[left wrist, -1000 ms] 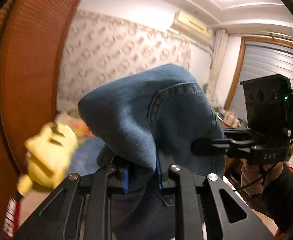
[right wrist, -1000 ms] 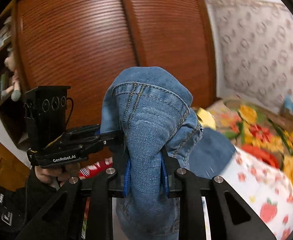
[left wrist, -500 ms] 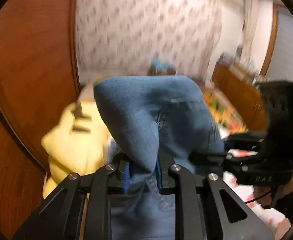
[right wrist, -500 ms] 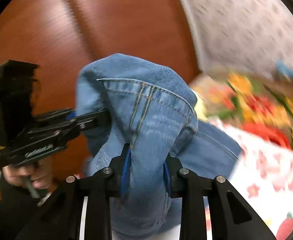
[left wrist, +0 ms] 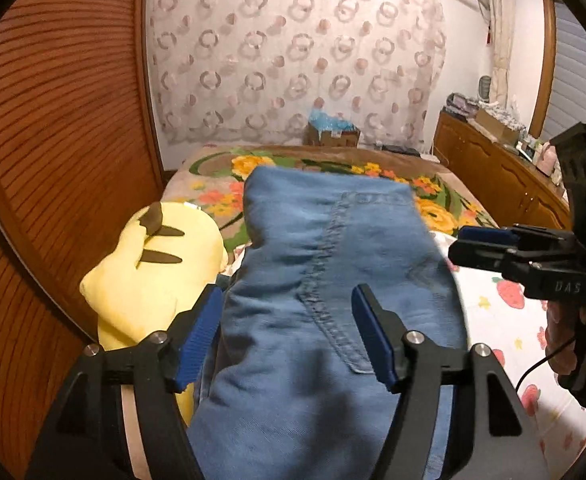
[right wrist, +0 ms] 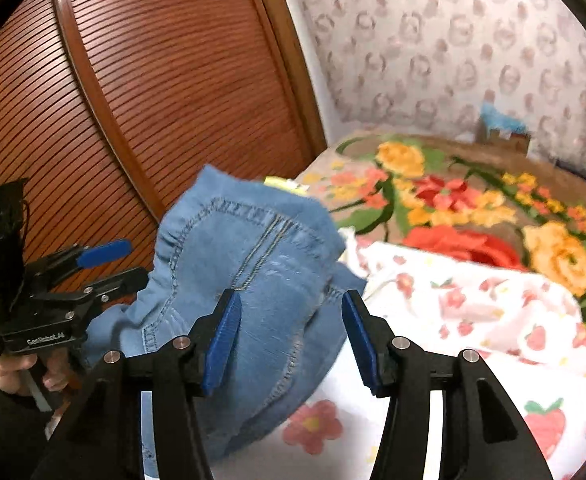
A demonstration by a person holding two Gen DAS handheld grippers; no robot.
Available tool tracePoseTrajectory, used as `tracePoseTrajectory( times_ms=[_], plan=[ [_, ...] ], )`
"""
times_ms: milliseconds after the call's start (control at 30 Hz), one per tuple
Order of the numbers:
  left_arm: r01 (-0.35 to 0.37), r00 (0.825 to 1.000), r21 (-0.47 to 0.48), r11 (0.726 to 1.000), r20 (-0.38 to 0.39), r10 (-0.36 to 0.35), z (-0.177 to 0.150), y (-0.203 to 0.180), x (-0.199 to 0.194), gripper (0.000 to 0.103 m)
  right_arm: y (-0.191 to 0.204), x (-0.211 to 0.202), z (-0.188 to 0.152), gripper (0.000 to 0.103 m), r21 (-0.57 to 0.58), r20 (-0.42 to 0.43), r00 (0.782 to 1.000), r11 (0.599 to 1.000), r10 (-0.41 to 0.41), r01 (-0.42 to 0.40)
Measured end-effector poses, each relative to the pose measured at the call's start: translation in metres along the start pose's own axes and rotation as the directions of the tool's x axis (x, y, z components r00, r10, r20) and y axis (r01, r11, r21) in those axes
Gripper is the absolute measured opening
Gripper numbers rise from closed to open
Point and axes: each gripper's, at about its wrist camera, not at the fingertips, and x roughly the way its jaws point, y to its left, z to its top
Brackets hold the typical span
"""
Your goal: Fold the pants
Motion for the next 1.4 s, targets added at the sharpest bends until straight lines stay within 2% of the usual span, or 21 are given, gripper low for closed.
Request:
tracePoseTrajectory(
  times_ms=[267,500,533,567,600,733,767,867,967,1133,1300,1400],
  plan=[
    [-0.009,0.995,0.020,1.000,0.104,0.007,-0.003,-0.037,-0.063,0.068,0.038,-0.095,-0.063,0.055,-0.030,0.124,0.990,0.997,-0.066,0.070],
    [0.026,0.980,0.043,0.999,0.198,-0.034,-0.015,-0.083,-0.120,0.069,0.057,-0.177,-0.122,0.055,-0.024,0.232,0.961,0.987,-0.151,0.161],
    [0.032,0.977,0.048,0.998,0.208,-0.041,-0.018,-0.089,-0.128,0.071,0.059,-0.189,-0.130,0.055,-0.016,0.249,0.954,0.985,-0.164,0.174],
    [0.037,0.975,0.056,0.998,0.217,-0.048,-0.021,-0.097,-0.135,0.080,0.062,-0.203,-0.139,0.055,-0.011,0.265,0.948,0.983,-0.176,0.186],
    [0.042,0.971,0.061,0.997,0.234,-0.056,-0.024,-0.104,-0.143,0.084,0.064,-0.213,-0.148,0.055,-0.008,0.276,0.943,0.980,-0.187,0.197],
    [0.044,0.962,0.099,0.994,0.265,-0.070,-0.037,-0.132,-0.170,0.090,0.070,-0.254,-0.187,0.056,0.000,0.318,0.916,0.966,-0.244,0.257],
    [0.042,0.960,0.107,0.993,0.272,-0.069,-0.041,-0.140,-0.176,0.098,0.073,-0.261,-0.192,0.056,0.003,0.324,0.910,0.962,-0.259,0.273],
    [0.057,0.953,0.118,0.991,0.291,-0.089,-0.050,-0.156,-0.193,0.103,0.083,-0.292,-0.218,0.059,0.026,0.346,0.890,0.951,-0.298,0.309],
    [0.066,0.945,0.119,0.991,0.310,-0.101,-0.060,-0.170,-0.210,0.103,0.100,-0.321,-0.242,0.064,0.043,0.363,0.874,0.943,-0.323,0.331],
    [0.045,0.938,0.102,0.994,0.338,-0.077,-0.076,-0.194,-0.234,0.103,0.125,-0.349,-0.270,0.070,0.071,0.377,0.843,0.920,-0.383,0.387],
    [0.063,0.939,0.077,0.995,0.333,-0.085,-0.092,-0.206,-0.249,0.103,0.148,-0.361,-0.280,0.071,0.106,0.393,0.822,0.909,-0.411,0.404],
    [0.060,0.943,0.088,0.994,0.322,-0.085,-0.102,-0.215,-0.252,0.103,0.156,-0.371,-0.291,0.072,0.130,0.400,0.801,0.893,-0.445,0.431]
  ],
)
